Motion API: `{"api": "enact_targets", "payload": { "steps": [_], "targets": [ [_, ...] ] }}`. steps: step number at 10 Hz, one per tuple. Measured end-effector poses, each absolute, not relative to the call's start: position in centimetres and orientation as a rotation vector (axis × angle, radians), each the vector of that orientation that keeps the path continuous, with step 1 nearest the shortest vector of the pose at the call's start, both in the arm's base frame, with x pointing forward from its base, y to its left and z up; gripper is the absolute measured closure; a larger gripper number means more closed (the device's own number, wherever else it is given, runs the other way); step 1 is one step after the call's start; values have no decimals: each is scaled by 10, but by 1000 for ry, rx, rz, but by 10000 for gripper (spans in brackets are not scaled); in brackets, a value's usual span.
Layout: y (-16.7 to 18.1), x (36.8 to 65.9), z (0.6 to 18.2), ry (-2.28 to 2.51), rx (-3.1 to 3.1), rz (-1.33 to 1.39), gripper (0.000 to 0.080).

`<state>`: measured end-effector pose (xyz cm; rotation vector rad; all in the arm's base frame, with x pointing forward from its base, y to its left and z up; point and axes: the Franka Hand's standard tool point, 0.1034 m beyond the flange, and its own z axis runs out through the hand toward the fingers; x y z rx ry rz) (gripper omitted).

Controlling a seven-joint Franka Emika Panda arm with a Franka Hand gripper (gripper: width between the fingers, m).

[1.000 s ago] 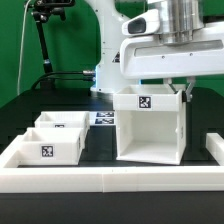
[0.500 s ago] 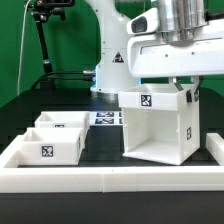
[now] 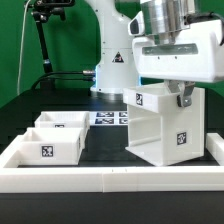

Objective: Assemble drawer

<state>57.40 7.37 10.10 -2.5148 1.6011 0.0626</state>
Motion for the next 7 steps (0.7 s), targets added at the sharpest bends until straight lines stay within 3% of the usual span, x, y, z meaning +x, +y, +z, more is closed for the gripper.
{"api": "enact_targets", "payload": {
  "steps": [6,7],
  "targets": [
    [88,574,98,2054,-2136,186,762],
    [91,589,100,2045,-2129,178,762]
  ]
}}
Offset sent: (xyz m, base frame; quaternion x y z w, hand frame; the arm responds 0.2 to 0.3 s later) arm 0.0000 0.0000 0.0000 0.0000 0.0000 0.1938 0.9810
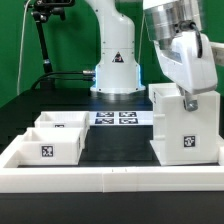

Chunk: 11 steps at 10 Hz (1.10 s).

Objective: Assemble drawer

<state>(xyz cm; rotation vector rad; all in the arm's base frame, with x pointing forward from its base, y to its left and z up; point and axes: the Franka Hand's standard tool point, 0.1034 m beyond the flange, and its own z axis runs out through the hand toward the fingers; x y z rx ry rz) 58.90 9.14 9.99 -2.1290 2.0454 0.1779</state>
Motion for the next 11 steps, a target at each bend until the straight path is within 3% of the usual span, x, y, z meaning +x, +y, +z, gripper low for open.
{"api": "enact_targets", "payload": {
  "steps": [2,8,11],
  "targets": [
    [94,604,100,2059,-2106,175,762],
    [97,607,97,2033,-2129,169,762],
    [96,628,100,2024,-2114,144,762]
  ]
}}
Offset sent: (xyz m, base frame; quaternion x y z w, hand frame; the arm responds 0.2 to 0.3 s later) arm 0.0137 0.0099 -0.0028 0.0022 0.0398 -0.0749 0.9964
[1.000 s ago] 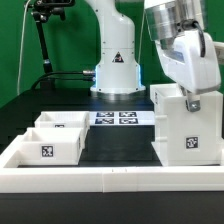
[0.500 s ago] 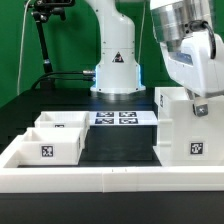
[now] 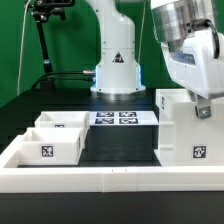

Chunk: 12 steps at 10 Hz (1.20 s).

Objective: Assemble drawer

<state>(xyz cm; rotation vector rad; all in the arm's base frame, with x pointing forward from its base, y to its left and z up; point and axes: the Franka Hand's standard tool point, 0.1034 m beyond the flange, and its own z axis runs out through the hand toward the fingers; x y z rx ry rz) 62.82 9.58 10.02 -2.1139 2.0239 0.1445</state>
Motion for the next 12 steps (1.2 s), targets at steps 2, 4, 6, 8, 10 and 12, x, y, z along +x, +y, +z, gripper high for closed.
{"api": "enact_targets", "payload": {
  "steps": [2,4,6,8,10,12],
  "targets": [
    [96,634,100,2021,-2110,138,762],
    [96,641,99,2020,-2105,132,762],
    [95,643,98,2023,-2106,139,762],
    [95,643,98,2023,-2109,145,762],
    [95,643,98,2020,-2111,144,646],
    [95,644,98,2017,-2112,141,513]
  ]
}}
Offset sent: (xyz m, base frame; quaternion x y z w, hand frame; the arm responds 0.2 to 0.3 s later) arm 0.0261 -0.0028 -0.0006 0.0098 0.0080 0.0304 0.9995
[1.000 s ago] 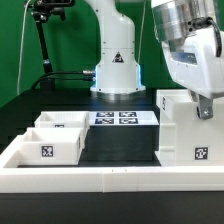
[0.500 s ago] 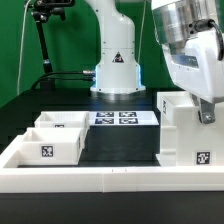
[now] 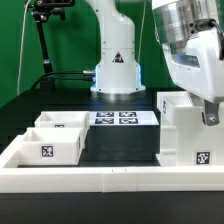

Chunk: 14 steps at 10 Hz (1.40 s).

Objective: Assemble drawer

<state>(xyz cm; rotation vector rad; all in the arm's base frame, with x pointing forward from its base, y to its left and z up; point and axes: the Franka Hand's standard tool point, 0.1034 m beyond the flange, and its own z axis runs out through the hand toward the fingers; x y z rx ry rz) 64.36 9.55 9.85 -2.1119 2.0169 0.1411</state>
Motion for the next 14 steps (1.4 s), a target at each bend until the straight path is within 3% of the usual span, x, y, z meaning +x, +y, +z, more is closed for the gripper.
{"api": "enact_targets", "payload": {
  "steps": [1,2,5,10,14],
  "targets": [
    [96,644,99,2016,-2112,140,328],
    [96,644,99,2015,-2112,139,201],
    [97,643,100,1995,-2130,137,161],
    [70,608,135,1628,-2396,79,151],
    [58,601,135,1320,-2582,36,151]
  ]
}}
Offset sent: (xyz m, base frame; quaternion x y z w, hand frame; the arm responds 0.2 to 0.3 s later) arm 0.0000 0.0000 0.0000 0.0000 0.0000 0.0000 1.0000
